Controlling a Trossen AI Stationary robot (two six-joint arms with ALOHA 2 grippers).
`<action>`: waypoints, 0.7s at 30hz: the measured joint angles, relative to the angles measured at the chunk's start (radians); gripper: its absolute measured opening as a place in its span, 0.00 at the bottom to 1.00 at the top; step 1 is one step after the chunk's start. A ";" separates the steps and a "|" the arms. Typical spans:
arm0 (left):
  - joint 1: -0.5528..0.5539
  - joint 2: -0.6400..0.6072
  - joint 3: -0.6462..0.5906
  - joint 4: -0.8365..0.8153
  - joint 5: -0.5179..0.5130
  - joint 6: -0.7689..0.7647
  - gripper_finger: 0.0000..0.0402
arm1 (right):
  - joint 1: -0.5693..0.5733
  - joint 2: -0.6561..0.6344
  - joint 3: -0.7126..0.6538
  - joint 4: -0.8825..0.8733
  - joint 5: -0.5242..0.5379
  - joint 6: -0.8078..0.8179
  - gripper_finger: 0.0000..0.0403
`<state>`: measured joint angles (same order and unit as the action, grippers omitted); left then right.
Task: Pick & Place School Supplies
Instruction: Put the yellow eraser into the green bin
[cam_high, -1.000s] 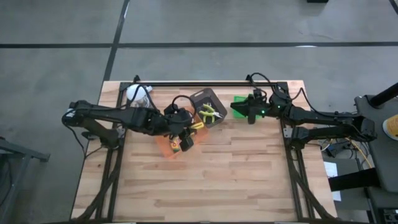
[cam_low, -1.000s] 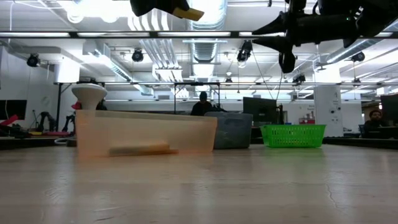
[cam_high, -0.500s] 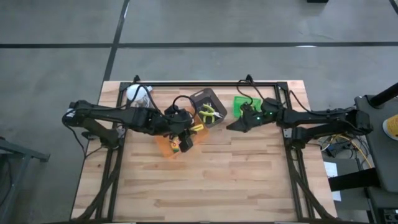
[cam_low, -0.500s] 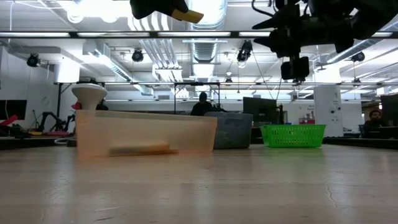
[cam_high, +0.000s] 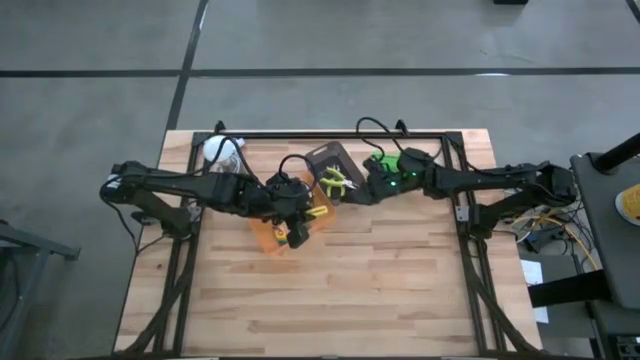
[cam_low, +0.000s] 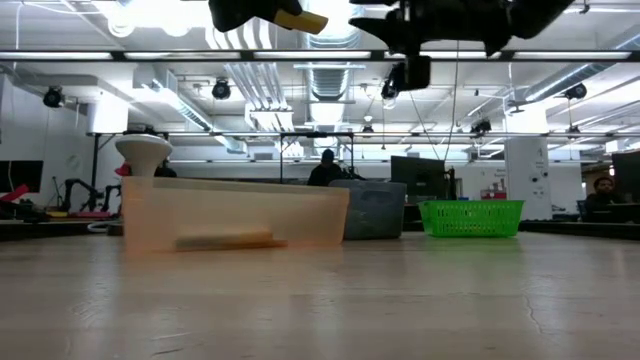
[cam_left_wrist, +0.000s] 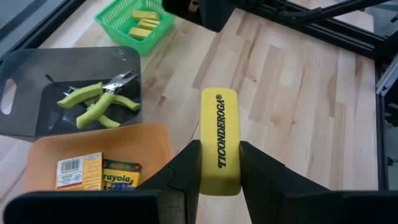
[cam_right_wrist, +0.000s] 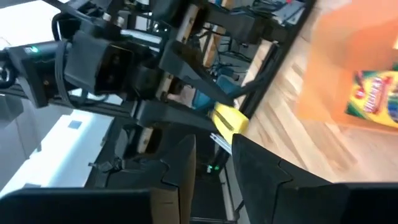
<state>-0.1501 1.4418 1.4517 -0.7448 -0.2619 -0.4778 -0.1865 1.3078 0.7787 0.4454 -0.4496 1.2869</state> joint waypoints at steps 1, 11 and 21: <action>0.000 0.000 0.000 0.000 0.000 -0.001 0.25 | 0.001 0.017 0.019 0.002 -0.005 0.000 0.25; 0.000 0.000 0.000 0.003 -0.053 -0.002 0.25 | 0.006 0.142 0.130 -0.003 -0.074 0.015 0.22; 0.000 0.000 0.000 0.000 -0.054 0.017 0.25 | 0.006 0.175 0.129 -0.001 -0.101 0.020 0.23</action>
<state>-0.1501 1.4418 1.4517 -0.7444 -0.3157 -0.4608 -0.1806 1.4830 0.9077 0.4442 -0.5507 1.3067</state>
